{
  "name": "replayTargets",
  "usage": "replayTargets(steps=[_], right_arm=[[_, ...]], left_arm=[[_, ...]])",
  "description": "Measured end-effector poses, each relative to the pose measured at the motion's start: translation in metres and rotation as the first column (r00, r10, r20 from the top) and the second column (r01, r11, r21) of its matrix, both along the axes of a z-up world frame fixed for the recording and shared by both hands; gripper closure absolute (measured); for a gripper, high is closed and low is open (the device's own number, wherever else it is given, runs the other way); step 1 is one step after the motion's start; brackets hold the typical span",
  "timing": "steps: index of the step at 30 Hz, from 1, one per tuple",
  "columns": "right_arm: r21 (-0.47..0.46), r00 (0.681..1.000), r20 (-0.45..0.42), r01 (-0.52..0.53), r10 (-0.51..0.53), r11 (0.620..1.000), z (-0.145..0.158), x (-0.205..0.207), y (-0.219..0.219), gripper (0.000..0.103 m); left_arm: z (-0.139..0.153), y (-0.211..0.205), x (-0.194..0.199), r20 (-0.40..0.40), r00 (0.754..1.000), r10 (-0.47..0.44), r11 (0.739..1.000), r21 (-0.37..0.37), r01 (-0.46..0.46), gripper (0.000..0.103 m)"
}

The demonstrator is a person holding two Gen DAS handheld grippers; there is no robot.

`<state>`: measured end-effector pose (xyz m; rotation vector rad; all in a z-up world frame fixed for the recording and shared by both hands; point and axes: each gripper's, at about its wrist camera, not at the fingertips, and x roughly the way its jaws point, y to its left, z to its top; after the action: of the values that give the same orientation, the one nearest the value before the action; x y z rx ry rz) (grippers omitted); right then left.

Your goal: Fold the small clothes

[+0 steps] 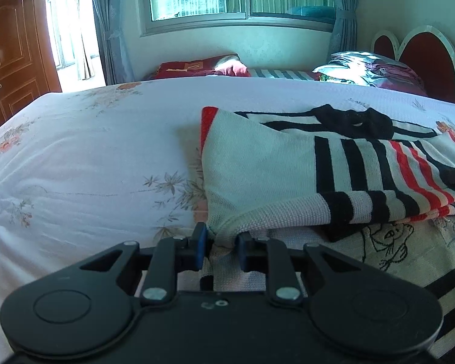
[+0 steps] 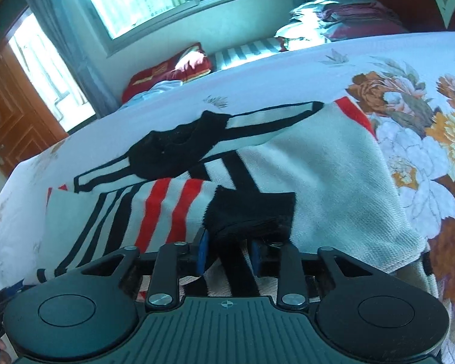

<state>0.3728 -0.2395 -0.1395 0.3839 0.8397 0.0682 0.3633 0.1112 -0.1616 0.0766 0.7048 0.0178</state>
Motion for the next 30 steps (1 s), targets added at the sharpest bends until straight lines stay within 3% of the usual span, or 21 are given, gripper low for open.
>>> replayTargets(steps=[1,2,7,10,12,15,17,19,20,28,29,30], right_arm=[[-0.003,1.0,0.008,-0.002,0.003,1.0,0.0,0.0,0.001,0.092],[-0.018,1.0,0.021,-0.002,0.002,1.0,0.002,0.0,0.002,0.096],[-0.114,0.994,0.105,0.006,0.006,0.993,0.014,-0.012,0.007,0.097],[-0.141,1.0,0.009,-0.018,0.019,0.99,-0.005,-0.009,0.007,0.097],[-0.146,1.0,0.01,-0.017,0.019,0.989,-0.006,-0.012,0.006,0.097],[-0.098,0.999,0.032,-0.004,0.007,0.995,0.002,-0.014,-0.001,0.096],[-0.061,0.999,0.036,0.003,-0.001,0.998,0.008,-0.016,-0.01,0.079],[-0.038,0.999,0.049,0.021,-0.019,0.999,0.011,-0.019,-0.017,0.048],[-0.028,0.998,0.055,0.032,-0.03,0.999,0.012,-0.02,-0.021,0.047],[0.059,0.995,-0.023,0.095,-0.094,0.994,-0.002,0.001,-0.042,0.05],[0.056,0.996,-0.021,0.091,-0.089,0.994,-0.002,0.002,-0.041,0.055],[0.043,0.996,-0.021,0.082,-0.081,0.996,-0.002,0.003,-0.04,0.071]], left_arm=[[0.0,-0.001,-0.001,0.001,1.0,-0.003,1.0,0.007,0.003,0.083],[-0.001,-0.001,-0.001,0.002,1.0,-0.009,1.0,0.015,0.009,0.083],[-0.001,-0.002,0.0,-0.007,1.0,-0.029,0.999,0.022,0.029,0.083],[-0.004,-0.002,0.003,-0.035,0.999,-0.038,0.999,0.029,0.039,0.081],[0.0,0.0,0.005,-0.053,0.998,-0.043,0.999,0.021,0.044,0.079],[0.01,0.007,0.001,-0.071,0.995,-0.065,0.997,-0.042,0.062,0.065],[0.018,0.012,-0.006,-0.056,0.996,-0.067,0.996,-0.067,0.064,0.043],[0.026,0.016,-0.013,-0.028,0.998,-0.065,0.995,-0.072,0.063,0.039],[0.03,0.018,-0.015,-0.022,0.998,-0.064,0.995,-0.081,0.062,0.039],[0.036,0.024,0.022,-0.029,1.0,-0.006,0.977,-0.213,-0.001,0.043],[0.034,0.025,0.03,-0.033,0.999,0.0,0.972,-0.234,-0.008,0.046],[0.032,0.026,0.04,-0.041,0.999,0.007,0.969,-0.247,-0.016,0.047]])
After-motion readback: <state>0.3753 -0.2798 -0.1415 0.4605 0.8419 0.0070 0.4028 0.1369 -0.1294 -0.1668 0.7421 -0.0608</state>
